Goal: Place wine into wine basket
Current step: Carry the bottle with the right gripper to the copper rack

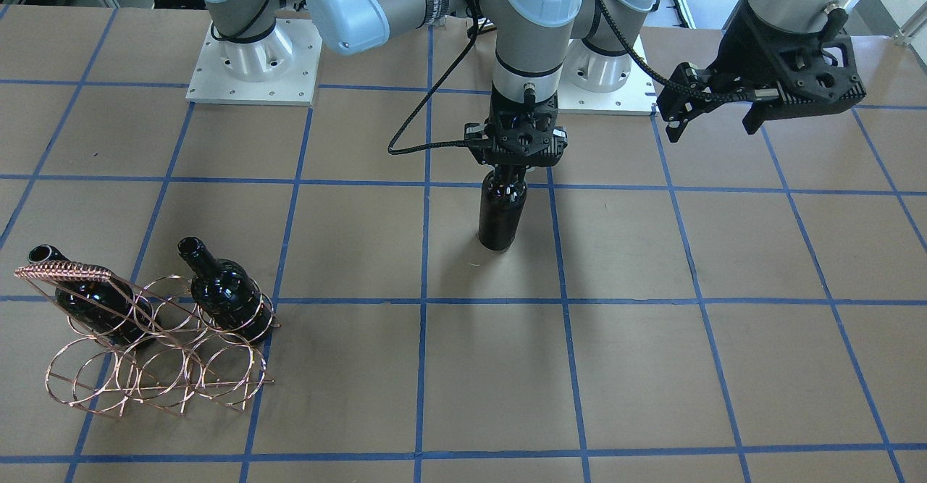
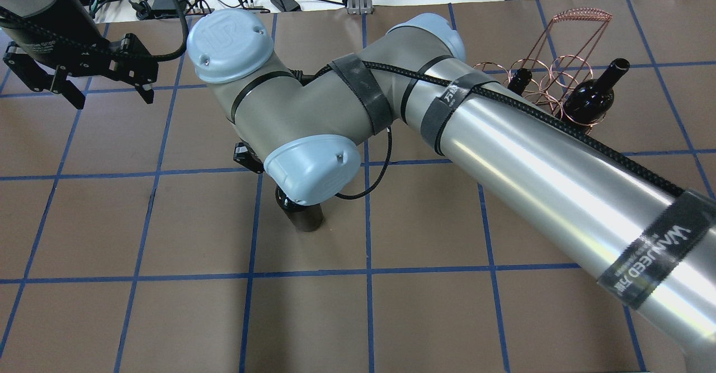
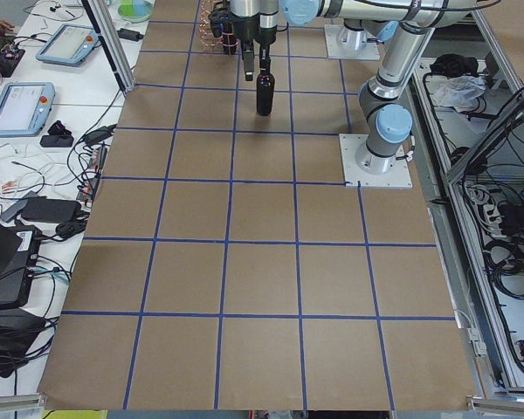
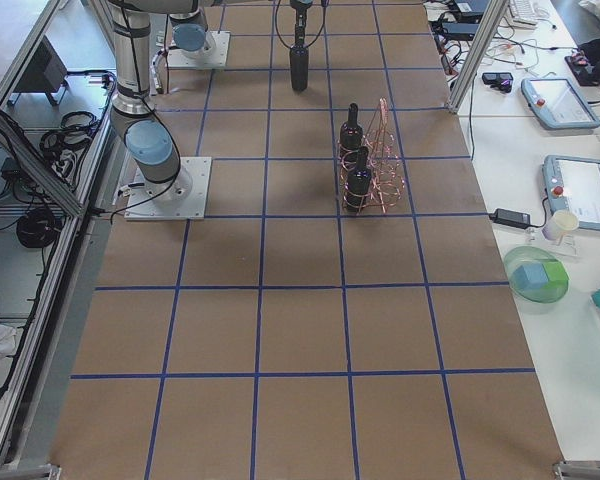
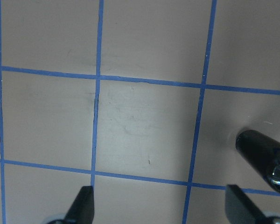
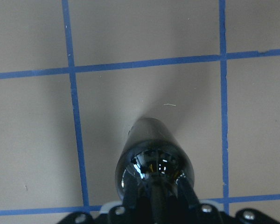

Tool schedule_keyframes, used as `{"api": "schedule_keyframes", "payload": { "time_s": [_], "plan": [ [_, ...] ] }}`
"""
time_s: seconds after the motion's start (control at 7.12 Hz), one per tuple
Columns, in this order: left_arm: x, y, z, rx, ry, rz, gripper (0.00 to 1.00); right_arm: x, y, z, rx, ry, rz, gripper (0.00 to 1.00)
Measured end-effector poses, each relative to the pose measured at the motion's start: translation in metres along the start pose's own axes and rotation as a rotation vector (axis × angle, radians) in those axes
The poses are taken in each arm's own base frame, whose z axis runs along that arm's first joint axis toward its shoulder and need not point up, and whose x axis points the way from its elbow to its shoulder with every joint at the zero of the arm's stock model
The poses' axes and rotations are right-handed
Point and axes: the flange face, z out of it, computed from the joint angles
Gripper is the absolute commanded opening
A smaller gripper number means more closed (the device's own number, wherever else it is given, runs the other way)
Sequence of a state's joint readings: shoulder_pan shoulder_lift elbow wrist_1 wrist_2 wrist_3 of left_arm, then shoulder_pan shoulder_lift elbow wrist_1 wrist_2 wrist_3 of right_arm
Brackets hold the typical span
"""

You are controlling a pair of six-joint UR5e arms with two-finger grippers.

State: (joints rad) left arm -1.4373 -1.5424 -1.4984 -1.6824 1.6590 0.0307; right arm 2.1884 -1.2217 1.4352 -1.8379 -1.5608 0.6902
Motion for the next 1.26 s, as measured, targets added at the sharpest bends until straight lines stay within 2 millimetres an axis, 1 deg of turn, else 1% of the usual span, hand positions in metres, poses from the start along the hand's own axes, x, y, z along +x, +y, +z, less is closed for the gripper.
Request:
{"api": "schedule_keyframes", "payload": {
  "time_s": [0.14, 0.28, 0.42, 0.56, 0.7, 0.84, 0.98, 1.12, 1.26],
  "plan": [
    [0.000, 0.000, 0.000, 0.000, 0.000, 0.000, 1.00, 0.020, -0.011, -0.016, 0.005, 0.002, 0.009, 0.06],
    [0.000, 0.000, 0.000, 0.000, 0.001, 0.000, 1.00, 0.055, -0.028, -0.038, -0.004, 0.014, 0.010, 0.06],
    [0.000, 0.000, 0.000, -0.001, 0.001, 0.001, 1.00, 0.099, -0.044, -0.063, -0.019, 0.028, 0.001, 0.06],
    [0.000, 0.001, 0.000, -0.002, 0.001, 0.000, 1.00, 0.153, -0.063, -0.086, -0.038, 0.040, -0.008, 0.04],
    [-0.001, 0.001, 0.000, -0.007, -0.002, -0.001, 1.00, 0.206, -0.080, -0.100, -0.065, 0.049, -0.024, 0.04],
    [-0.001, 0.002, 0.001, -0.015, -0.006, -0.003, 1.00, 0.254, -0.093, -0.111, -0.087, 0.058, -0.051, 0.01],
    [-0.001, 0.002, 0.002, -0.019, -0.007, -0.007, 1.00, 0.300, -0.104, -0.119, -0.104, 0.074, -0.079, 0.01],
    [-0.001, 0.002, 0.002, -0.021, -0.007, -0.009, 1.00, 0.341, -0.111, -0.124, -0.120, 0.095, -0.110, 0.00],
    [-0.001, 0.002, 0.003, -0.023, -0.011, -0.007, 1.00, 0.374, -0.115, -0.129, -0.132, 0.115, -0.140, 0.00]
  ]
}}
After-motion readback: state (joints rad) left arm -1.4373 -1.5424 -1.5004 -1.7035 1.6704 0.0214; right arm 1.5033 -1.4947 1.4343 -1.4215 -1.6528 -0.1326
